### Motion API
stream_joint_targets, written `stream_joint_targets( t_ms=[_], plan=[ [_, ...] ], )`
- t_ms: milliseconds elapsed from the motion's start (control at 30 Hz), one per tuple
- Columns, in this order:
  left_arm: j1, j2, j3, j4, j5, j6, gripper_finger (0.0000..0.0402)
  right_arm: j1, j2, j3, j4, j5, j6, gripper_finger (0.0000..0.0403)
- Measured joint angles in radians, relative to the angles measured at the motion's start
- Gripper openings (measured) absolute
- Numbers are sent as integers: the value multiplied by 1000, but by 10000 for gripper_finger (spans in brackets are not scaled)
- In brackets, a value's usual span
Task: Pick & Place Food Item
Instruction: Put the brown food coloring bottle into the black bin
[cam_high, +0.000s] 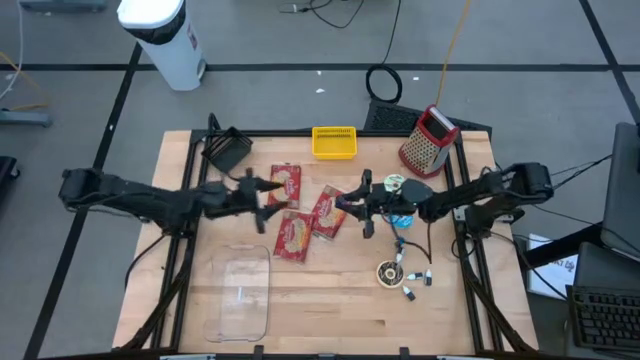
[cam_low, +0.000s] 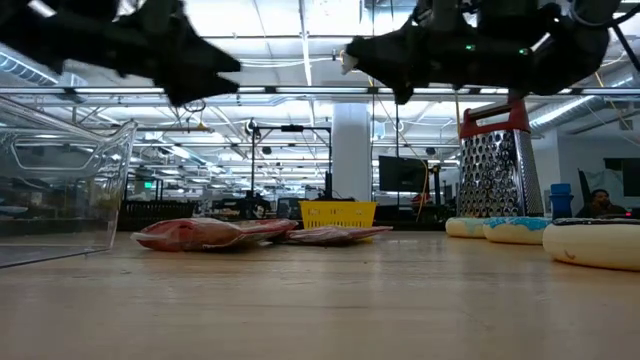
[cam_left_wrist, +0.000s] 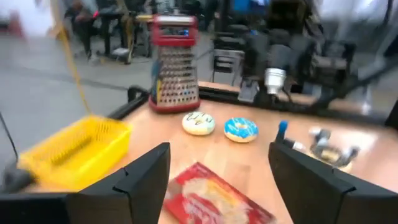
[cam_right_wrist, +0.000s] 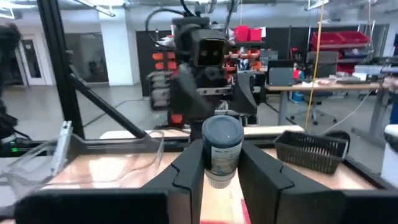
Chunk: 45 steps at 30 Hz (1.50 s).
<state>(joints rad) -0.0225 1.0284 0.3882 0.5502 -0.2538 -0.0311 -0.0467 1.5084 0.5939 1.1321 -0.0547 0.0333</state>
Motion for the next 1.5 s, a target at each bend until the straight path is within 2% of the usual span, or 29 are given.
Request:
stream_joint_targets(
  t_ms=[100, 200, 333, 600, 833, 1133, 1500],
  plan=[
    [-13, 134, 95, 4, 21, 155, 296, 0, 30, 36, -4, 0, -34, 75],
    [-12, 254, 171, -3, 28, 221, 308, 0, 29, 55, -27, 1, -63, 75],
    [-10, 358, 260, 4, 40, 242, 314, 0, 30, 57, -32, 3, -75, 75],
    [-10, 494, 395, 1, 97, 243, 299, 0, 30, 56, -36, 4, -76, 75],
    [-5, 537, 471, 3, 97, 244, 294, 1, 30, 56, -64, 2, -73, 75],
    [27, 538, 480, -14, 109, 186, 294, 7, 30, 56, -60, 6, -73, 75],
    [27, 537, 479, -33, 91, 184, 294, 10, 28, 55, 3, -4, -78, 75]
  ],
)
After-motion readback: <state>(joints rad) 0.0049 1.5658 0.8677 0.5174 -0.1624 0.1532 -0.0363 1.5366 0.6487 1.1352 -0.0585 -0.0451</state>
